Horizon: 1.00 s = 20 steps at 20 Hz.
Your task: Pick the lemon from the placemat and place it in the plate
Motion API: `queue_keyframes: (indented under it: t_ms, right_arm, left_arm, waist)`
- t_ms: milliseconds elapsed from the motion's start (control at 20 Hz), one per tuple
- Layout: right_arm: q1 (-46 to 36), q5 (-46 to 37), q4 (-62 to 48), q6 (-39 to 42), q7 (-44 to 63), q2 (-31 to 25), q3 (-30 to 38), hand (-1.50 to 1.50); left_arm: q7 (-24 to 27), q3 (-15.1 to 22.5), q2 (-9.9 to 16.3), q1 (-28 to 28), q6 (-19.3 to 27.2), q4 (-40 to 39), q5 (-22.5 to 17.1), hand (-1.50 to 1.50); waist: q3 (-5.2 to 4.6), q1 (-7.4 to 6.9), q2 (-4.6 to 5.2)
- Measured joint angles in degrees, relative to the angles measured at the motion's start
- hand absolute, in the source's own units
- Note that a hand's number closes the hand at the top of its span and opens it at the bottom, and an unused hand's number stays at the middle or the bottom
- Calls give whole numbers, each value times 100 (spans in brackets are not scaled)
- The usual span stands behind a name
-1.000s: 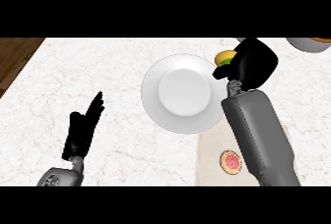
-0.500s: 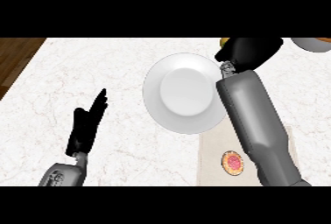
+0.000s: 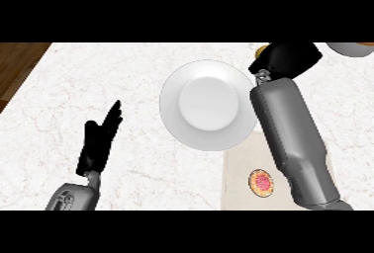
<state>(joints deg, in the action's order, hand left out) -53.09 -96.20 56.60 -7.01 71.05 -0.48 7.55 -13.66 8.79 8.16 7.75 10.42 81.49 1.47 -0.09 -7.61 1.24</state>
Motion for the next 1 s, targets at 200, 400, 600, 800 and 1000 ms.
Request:
queue_keyframes:
  t_ms: [200, 400, 600, 800, 1000]
  right_arm:
    - [142, 535, -244, -159, -9, 0, 196, 150]
    - [344, 1339, -501, -365, -20, 2, 238, -150]
    - [381, 2102, -805, -640, -47, 4, 99, -150]
    - [347, 2659, -948, -1018, -178, -2, -404, -150]
    - [304, 2687, -653, -1738, -494, -4, -761, -150]
  left_arm:
    - [75, 8, -30, -13, 36, -81, 43, 0]
    - [96, 12, -37, 19, 21, -135, 54, 0]
    - [123, -22, -48, 82, 8, -205, 37, 0]
    - [134, -20, -49, -1, -6, -181, 29, 0]
    - [114, -90, -3, -34, 25, -171, 28, 0]
  waist:
    - [9, 7, 2]
    - [16, -2, -12]
    - [18, 2, -24]
    - [17, 23, -57]
    - [15, 129, -90]
